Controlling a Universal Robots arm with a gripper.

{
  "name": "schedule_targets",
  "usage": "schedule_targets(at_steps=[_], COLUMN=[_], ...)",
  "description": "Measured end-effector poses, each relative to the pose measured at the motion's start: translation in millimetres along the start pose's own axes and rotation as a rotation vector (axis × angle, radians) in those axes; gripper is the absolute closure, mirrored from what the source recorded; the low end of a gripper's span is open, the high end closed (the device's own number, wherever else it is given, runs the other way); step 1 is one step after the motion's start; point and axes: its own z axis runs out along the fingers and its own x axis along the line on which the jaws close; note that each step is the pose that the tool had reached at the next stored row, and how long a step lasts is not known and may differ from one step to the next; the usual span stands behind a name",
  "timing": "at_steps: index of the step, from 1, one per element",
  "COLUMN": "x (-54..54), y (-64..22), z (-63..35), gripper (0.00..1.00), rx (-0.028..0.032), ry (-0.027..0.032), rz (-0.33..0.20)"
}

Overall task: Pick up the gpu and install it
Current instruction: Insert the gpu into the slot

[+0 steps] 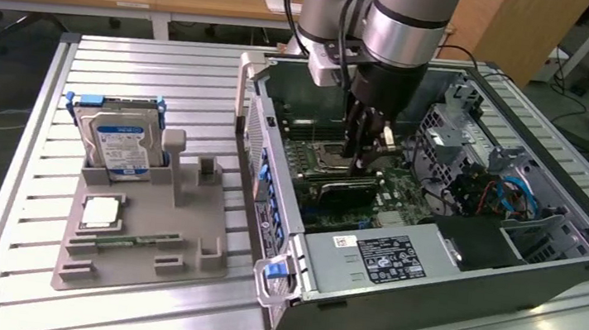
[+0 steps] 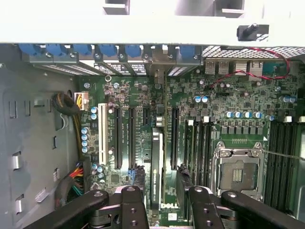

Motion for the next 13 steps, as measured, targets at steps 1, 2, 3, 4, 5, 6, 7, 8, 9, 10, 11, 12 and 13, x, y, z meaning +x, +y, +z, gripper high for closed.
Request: schedule_targets(at_steps=[1,2,3,4,5,6,7,8,9,10,11,12,13], x=[0.0,0.0,0.0,0.0,0.0,0.0,0.0,0.0,0.0,0.0,0.0,0.0,0.0], y=[0.0,0.0,0.0,0.0,0.0,0.0,-0.5,-1.1,-1.9,-2.9,-3.4,-3.8,-4.0], z=[0.0,-0.1,-0.2,-0.3,-0.2,-0.3,-0.6,-1.3,-2.1,-3.2,-3.9,-8.2,-10.7], gripper=[0.60,0.60,0.60,0.60,0.60,0.60,0.60,0.60,0.60,0.60,0.60,0.60,0.60], rx=[0.0001,0.0001,0.0000,-0.0001,-0.0001,-0.0002,-0.0021,-0.0062,-0.0111,-0.0166,-0.0198,-0.0225,-0.0228], ry=[-0.0001,-0.0002,0.0000,0.0003,0.0002,0.0002,0.0004,0.0005,0.0004,0.0005,0.0005,0.0005,0.0003], rz=[0.000,0.000,0.000,0.000,0.000,0.000,0.000,0.000,0.000,0.000,0.000,0.000,0.000])
